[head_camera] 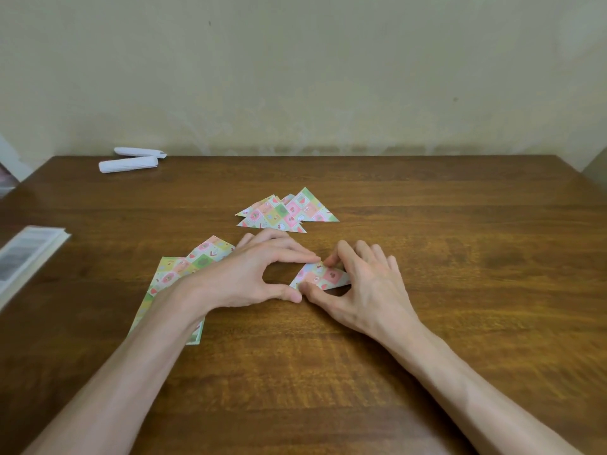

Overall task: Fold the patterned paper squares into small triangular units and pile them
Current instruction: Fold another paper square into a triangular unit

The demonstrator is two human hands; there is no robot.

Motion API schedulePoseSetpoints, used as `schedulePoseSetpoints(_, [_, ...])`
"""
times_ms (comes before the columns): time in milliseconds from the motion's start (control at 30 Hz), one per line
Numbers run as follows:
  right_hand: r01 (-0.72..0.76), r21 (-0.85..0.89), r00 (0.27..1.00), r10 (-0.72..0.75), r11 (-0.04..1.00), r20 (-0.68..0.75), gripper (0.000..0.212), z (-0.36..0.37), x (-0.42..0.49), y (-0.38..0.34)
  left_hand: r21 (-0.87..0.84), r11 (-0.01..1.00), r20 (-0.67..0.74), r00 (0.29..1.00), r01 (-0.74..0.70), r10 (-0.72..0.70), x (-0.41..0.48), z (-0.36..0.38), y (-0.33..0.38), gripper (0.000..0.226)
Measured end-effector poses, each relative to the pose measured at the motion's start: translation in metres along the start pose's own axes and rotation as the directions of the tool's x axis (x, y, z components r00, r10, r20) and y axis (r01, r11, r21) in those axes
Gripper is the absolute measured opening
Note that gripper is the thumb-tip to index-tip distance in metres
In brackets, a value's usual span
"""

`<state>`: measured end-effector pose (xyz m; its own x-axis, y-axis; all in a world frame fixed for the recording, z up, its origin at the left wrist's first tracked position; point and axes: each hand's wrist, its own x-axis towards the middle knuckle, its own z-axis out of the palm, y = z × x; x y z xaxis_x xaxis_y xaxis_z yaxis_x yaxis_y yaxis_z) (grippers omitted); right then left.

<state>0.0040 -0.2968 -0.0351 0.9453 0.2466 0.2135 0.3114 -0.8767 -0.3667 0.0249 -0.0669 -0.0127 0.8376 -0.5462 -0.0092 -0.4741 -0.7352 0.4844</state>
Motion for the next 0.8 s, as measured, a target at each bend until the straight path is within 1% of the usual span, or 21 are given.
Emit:
schedulePoseSetpoints(100, [-0.009,-0.018,1.0,0.009,1.0,-0.005,0.058,-0.0002,-0.0004,-0.0027,-0.013,1.0,-0.02,1.0,0.013,-0.013,-0.001,0.0005,0.0003,0.067])
schedulePoseSetpoints(267, [-0.015,-0.038,0.999,0.013,0.999,-0.042,0.066,0.0029,-0.0019,-0.0049,-0.026,0.999,-0.015,0.999,0.041,-0.041,-0.0018,0.0005,0.0006,0.069])
schedulePoseSetpoints(333, [-0.023,-0.049,0.999,0.022,0.999,-0.026,0.068,0.0028,-0.0017,-0.0054,-0.021,0.999,-0.016,0.999,0.043,-0.044,-0.0021,0.0006,0.0009,0.07])
schedulePoseSetpoints(567, [-0.029,-0.005,1.0,0.029,1.0,0.011,0.067,0.0,-0.0015,-0.0048,-0.025,0.999,-0.028,0.999,0.022,-0.023,-0.0059,-0.0047,0.0065,0.067])
schedulePoseSetpoints(733, [-0.02,-0.009,1.0,0.019,1.0,-0.023,0.066,0.0013,-0.0037,-0.0068,-0.077,0.991,-0.012,0.994,0.107,-0.108,-0.0081,-0.0041,0.0068,0.068])
schedulePoseSetpoints(800, [-0.026,0.011,1.0,0.026,1.0,-0.008,0.065,0.0005,-0.0025,-0.0059,-0.074,0.989,0.0,0.992,0.128,-0.128,-0.0089,-0.0049,0.0077,0.068])
